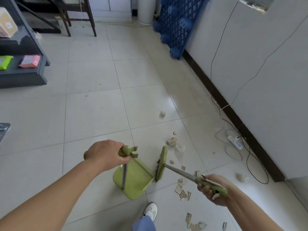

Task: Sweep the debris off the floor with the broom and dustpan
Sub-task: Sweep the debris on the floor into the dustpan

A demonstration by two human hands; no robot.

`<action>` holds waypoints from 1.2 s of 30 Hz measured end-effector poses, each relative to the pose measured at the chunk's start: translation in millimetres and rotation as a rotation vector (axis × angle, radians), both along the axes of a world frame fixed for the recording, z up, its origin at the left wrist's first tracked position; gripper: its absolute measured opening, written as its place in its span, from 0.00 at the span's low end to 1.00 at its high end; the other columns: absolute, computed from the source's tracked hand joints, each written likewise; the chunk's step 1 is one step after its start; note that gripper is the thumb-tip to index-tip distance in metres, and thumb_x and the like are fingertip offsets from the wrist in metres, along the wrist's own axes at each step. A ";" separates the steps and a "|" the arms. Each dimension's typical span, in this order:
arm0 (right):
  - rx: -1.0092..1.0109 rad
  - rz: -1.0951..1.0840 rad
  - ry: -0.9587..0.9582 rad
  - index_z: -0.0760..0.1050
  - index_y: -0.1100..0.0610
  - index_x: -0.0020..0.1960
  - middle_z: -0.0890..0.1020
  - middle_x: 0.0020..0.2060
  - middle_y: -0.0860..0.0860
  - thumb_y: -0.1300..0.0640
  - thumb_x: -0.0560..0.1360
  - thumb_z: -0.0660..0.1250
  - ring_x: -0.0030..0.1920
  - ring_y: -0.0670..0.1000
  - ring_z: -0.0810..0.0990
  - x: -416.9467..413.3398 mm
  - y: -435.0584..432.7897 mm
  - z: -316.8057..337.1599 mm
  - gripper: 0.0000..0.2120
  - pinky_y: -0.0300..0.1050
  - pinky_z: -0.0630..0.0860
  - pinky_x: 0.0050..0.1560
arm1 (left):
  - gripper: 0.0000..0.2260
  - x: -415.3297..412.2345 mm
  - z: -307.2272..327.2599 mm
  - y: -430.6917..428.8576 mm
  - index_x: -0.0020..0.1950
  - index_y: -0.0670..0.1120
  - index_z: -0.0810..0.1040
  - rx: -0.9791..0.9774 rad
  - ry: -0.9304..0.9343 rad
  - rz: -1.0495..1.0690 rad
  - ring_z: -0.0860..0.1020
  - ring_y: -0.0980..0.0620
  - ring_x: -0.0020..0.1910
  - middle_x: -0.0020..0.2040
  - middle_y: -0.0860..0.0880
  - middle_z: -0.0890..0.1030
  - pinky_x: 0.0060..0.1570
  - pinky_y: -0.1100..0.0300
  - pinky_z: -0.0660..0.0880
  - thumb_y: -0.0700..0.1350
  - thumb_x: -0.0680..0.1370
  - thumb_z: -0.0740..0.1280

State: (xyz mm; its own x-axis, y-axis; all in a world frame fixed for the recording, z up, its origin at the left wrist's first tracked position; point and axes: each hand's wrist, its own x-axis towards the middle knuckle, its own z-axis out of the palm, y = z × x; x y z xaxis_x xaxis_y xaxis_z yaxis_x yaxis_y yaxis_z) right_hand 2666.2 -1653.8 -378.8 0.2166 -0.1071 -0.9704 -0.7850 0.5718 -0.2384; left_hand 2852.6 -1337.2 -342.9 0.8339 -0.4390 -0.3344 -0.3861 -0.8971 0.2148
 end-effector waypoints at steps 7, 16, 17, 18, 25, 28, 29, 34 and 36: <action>0.051 0.121 -0.024 0.70 0.62 0.39 0.72 0.26 0.52 0.56 0.80 0.54 0.16 0.45 0.69 105.5 -32.3 -32.6 0.14 0.32 0.62 0.16 | 0.13 64.5 3.5 -28.6 0.39 0.55 0.76 0.033 -0.051 0.070 0.77 0.55 0.38 0.36 0.57 0.78 0.31 0.62 0.70 0.63 0.73 0.63; 0.120 -0.002 -0.080 0.68 0.62 0.39 0.72 0.21 0.53 0.57 0.80 0.52 0.14 0.46 0.68 193.4 -79.8 -52.6 0.15 0.30 0.62 0.13 | 0.13 124.3 -6.5 -65.7 0.38 0.55 0.75 0.095 -0.124 0.058 0.77 0.54 0.37 0.35 0.55 0.78 0.29 0.61 0.68 0.63 0.73 0.62; 0.136 -0.021 -0.080 0.68 0.62 0.39 0.72 0.21 0.53 0.57 0.80 0.52 0.14 0.46 0.69 198.0 -85.7 -52.8 0.15 0.30 0.62 0.13 | 0.13 128.0 -8.5 -69.1 0.39 0.55 0.74 0.104 -0.123 0.052 0.77 0.54 0.37 0.35 0.55 0.78 0.28 0.61 0.68 0.63 0.74 0.62; 0.151 -0.041 -0.081 0.68 0.62 0.38 0.71 0.21 0.54 0.57 0.80 0.51 0.14 0.46 0.69 201.6 -91.9 -53.3 0.15 0.30 0.62 0.13 | 0.14 131.2 -10.6 -72.5 0.39 0.55 0.75 0.112 -0.121 0.045 0.77 0.54 0.37 0.36 0.55 0.78 0.28 0.61 0.67 0.63 0.74 0.62; 0.247 -0.173 -0.069 0.68 0.64 0.38 0.70 0.20 0.54 0.59 0.76 0.53 0.13 0.47 0.68 188.0 -121.9 -49.2 0.12 0.30 0.62 0.12 | 0.14 143.4 -18.1 -92.0 0.40 0.55 0.75 0.101 -0.083 -0.006 0.77 0.53 0.39 0.36 0.56 0.78 0.30 0.61 0.69 0.64 0.74 0.62; 0.278 -0.243 -0.076 0.68 0.64 0.38 0.70 0.20 0.54 0.59 0.74 0.54 0.13 0.47 0.68 160.1 -126.7 -42.0 0.11 0.30 0.62 0.12 | 0.13 145.4 -16.0 -101.1 0.40 0.54 0.75 0.089 -0.067 -0.043 0.77 0.54 0.38 0.35 0.56 0.77 0.29 0.61 0.66 0.63 0.73 0.63; 0.274 -0.260 -0.071 0.68 0.64 0.38 0.70 0.19 0.54 0.59 0.76 0.53 0.12 0.47 0.68 148.5 -127.3 -38.7 0.12 0.31 0.63 0.11 | 0.13 145.8 -15.1 -104.5 0.39 0.54 0.75 0.087 -0.062 -0.055 0.77 0.54 0.38 0.34 0.56 0.77 0.28 0.61 0.66 0.63 0.73 0.63; 0.278 -0.359 -0.040 0.69 0.65 0.39 0.72 0.21 0.56 0.60 0.73 0.55 0.13 0.49 0.68 90.2 -123.8 -20.0 0.09 0.36 0.65 0.10 | 0.12 146.4 -15.2 -119.8 0.41 0.56 0.76 0.095 -0.035 -0.144 0.77 0.54 0.39 0.35 0.57 0.77 0.28 0.61 0.65 0.63 0.73 0.62; 0.255 -0.414 -0.002 0.69 0.66 0.39 0.72 0.22 0.57 0.61 0.69 0.57 0.12 0.50 0.68 67.1 -122.9 -19.5 0.07 0.36 0.65 0.10 | 0.14 149.4 -15.8 -126.4 0.42 0.54 0.77 0.098 -0.033 -0.184 0.76 0.54 0.39 0.36 0.56 0.77 0.29 0.61 0.66 0.64 0.73 0.62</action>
State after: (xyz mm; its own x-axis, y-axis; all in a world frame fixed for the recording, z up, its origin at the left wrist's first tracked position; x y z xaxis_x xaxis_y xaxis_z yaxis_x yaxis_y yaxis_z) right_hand 2733.3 -1776.7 -398.3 0.2082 0.0561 -0.9765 -0.4785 0.8766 -0.0517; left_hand 3002.0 -1463.6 -358.7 0.7538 -0.5516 -0.3571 -0.5507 -0.8268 0.1147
